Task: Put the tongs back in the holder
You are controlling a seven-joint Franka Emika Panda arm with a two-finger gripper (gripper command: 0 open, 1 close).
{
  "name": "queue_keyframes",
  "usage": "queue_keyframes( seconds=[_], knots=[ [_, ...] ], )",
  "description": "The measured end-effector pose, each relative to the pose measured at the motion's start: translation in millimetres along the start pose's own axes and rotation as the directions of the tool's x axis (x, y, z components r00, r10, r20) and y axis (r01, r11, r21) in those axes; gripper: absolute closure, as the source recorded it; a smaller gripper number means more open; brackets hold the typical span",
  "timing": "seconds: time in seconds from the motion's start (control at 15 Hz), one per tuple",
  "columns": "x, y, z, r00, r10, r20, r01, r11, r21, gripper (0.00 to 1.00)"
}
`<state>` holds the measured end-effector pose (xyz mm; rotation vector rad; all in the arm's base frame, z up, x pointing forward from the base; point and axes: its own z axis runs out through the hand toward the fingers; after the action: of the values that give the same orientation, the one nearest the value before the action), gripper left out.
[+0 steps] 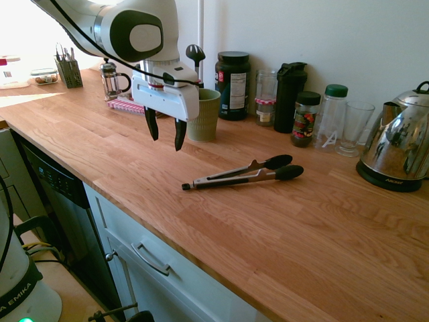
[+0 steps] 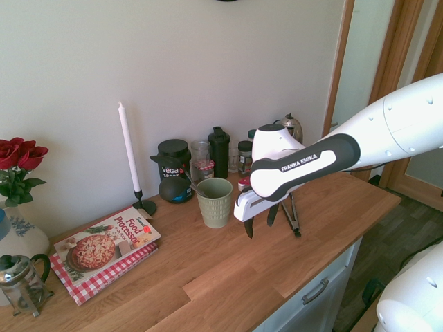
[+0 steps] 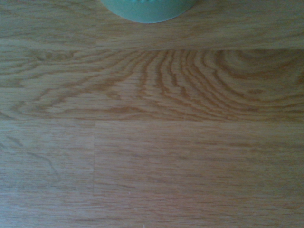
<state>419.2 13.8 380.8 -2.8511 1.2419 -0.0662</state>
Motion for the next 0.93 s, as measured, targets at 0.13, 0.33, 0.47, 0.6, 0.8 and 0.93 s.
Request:
queue_keyframes(
  seconds=[0.13,0.33,0.47,0.6,0.8,0.93],
  knots=[
    [1.3,-0.1,2.4,1.000,0.003,0.005,-0.003,1.000,-0.004,0.00],
    [30.8,-3.9,-18.5,0.999,0.047,-0.015,-0.047,0.998,0.030,0.00],
    [69.1,2.3,-52.8,0.992,0.117,-0.038,-0.114,0.991,0.065,0.00],
    [117.0,22.8,-74.4,0.976,0.209,-0.055,-0.204,0.975,0.084,0.00],
    [186.8,56.9,-66.1,0.942,0.331,-0.056,-0.325,0.941,0.098,0.00],
    [215.8,66.8,-42.4,0.925,0.377,-0.047,-0.372,0.924,0.083,0.00]
  ],
)
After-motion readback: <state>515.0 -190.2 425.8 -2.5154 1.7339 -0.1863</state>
